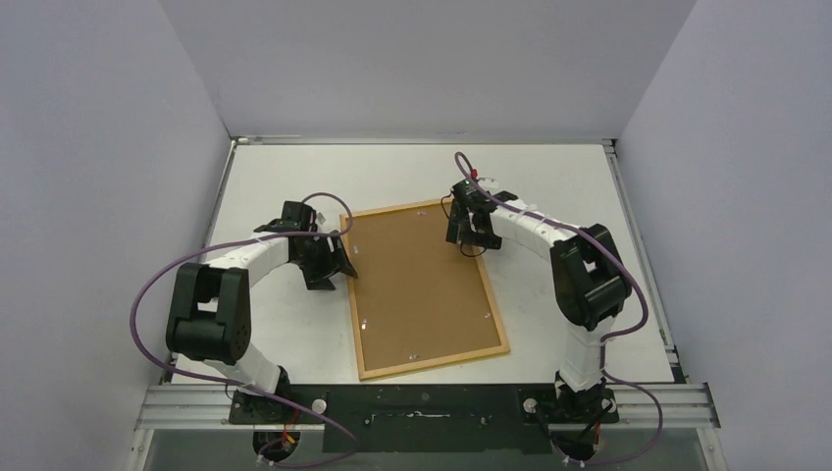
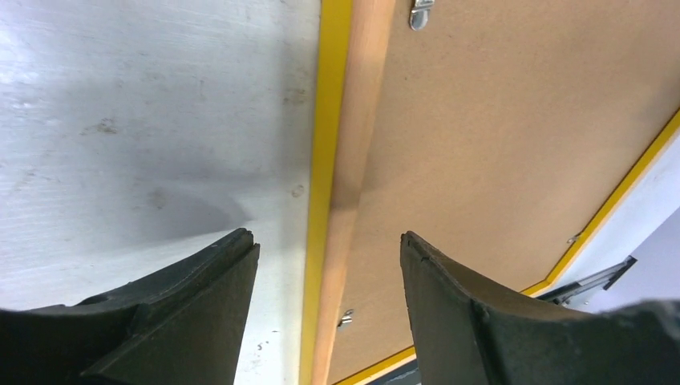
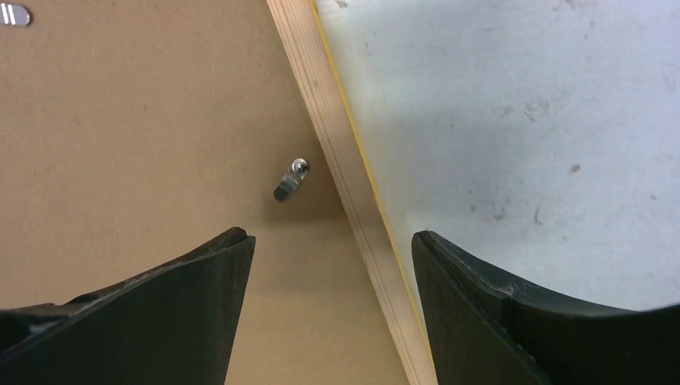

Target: Put the photo into the frame

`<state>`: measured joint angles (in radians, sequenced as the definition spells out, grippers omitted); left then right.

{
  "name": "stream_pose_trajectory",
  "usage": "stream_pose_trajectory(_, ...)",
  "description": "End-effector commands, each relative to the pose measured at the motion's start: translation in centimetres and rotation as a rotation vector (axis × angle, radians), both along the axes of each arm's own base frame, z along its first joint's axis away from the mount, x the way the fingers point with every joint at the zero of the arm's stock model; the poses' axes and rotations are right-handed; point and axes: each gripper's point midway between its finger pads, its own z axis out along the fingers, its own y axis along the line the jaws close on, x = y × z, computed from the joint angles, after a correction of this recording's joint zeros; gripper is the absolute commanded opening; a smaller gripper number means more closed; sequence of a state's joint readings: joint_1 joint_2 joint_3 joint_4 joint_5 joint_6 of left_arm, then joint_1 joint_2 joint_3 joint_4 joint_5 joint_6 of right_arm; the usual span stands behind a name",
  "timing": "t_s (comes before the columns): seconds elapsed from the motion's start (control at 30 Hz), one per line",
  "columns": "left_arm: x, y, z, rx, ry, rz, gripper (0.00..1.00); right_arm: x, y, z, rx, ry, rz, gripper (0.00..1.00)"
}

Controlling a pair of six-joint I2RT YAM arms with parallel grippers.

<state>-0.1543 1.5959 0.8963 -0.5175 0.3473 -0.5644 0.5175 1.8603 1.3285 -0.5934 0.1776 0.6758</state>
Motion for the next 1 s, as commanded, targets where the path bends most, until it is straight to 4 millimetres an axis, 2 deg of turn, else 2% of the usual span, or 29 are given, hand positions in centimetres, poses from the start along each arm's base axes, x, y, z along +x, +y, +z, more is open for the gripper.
stream_pose_trajectory(0.0, 1.4, 0.4, 0.7, -0.001, -0.066, -0.078, 0.63, 2.6, 0.6, 0.9, 0.019, -0.036, 0.038, 0.74)
stream_pose_trajectory(0.1, 1.9, -0.1, 0.5, -0.033, -0.068, -0.113, 0.61, 3.0, 0.9, 0.0, 0.055, -0.011, 0.035, 0.74)
stream_pose_trajectory(0.23, 2.9, -0.3, -0.3, -0.037, -0.074, -0.138, 0.54, 3.2, 1.8, -1.4, 0.1, 0.021, 0.057, 0.73)
stream_pose_trajectory(0.37, 3.5, -0.8, -0.4, -0.067, -0.08, -0.116, 0.49, 2.8, 1.9, -1.8, 0.112, 0.057, 0.055, 0.71)
stream_pose_trajectory(0.53, 4.3, 0.5, -1.4, -0.009, -0.091, 0.014, 0.47, 2.5, 1.0, -2.4, 0.095, 0.06, 0.046, 0.67)
stream_pose_trajectory(0.7, 3.4, 0.5, -2.3, -0.005, -0.118, -0.027, 0.45, 2.2, 0.3, -2.3, 0.069, 0.059, 0.065, 0.6)
stream_pose_trajectory(0.97, 3.1, -0.7, -2.3, -0.007, -0.127, -0.09, 0.45, 2.1, 0.0, -2.2, 0.075, 0.062, 0.079, 0.51)
